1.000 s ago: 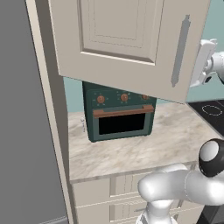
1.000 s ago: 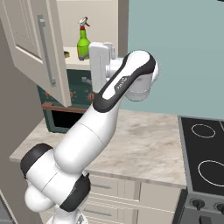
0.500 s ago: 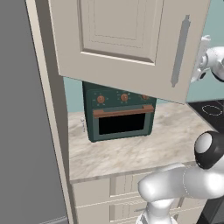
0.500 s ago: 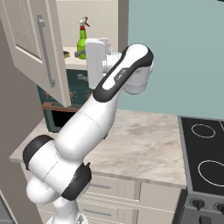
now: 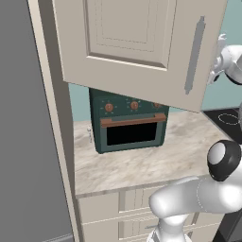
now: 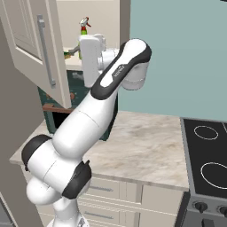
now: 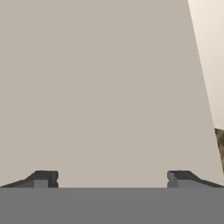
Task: Pick the sponge and spray from the cabinet and place them on the counter.
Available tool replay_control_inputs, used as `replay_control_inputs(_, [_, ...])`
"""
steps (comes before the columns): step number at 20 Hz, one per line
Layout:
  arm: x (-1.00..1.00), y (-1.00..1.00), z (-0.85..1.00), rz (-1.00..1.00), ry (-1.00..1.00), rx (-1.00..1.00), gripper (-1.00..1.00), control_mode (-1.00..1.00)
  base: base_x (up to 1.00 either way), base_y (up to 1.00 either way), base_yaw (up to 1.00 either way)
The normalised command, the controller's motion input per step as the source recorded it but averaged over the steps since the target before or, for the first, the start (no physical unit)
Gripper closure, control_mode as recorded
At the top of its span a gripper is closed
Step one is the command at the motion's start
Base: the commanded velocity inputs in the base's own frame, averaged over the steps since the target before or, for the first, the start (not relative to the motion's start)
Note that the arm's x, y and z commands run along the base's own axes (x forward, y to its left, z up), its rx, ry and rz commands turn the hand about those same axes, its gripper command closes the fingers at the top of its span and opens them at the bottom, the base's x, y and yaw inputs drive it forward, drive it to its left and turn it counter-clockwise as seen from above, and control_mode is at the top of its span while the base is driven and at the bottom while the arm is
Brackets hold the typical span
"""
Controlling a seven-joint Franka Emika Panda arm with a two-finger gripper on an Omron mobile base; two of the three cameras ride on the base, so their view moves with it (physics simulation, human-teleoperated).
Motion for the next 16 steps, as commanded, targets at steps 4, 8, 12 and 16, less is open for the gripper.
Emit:
replay_control_inputs(4, [-0.71,0.08,0.13,0.0,-0.17,0.0,-1.0,-1.0,0.0,0.0,0.0])
replay_control_inputs(8, [-0.61,0.23,0.02,0.0,-0.15,0.0,-1.0,-1.0,0.0,0.0,0.0])
replay_control_inputs(12, [-0.5,0.49,0.0,0.0,-0.12,0.0,-1.0,-1.0,0.0,0.0,0.0])
replay_control_inputs(16, [-0.41,0.57,0.0,0.0,-0.11,-0.01,-1.0,-1.0,0.0,0.0,0.0])
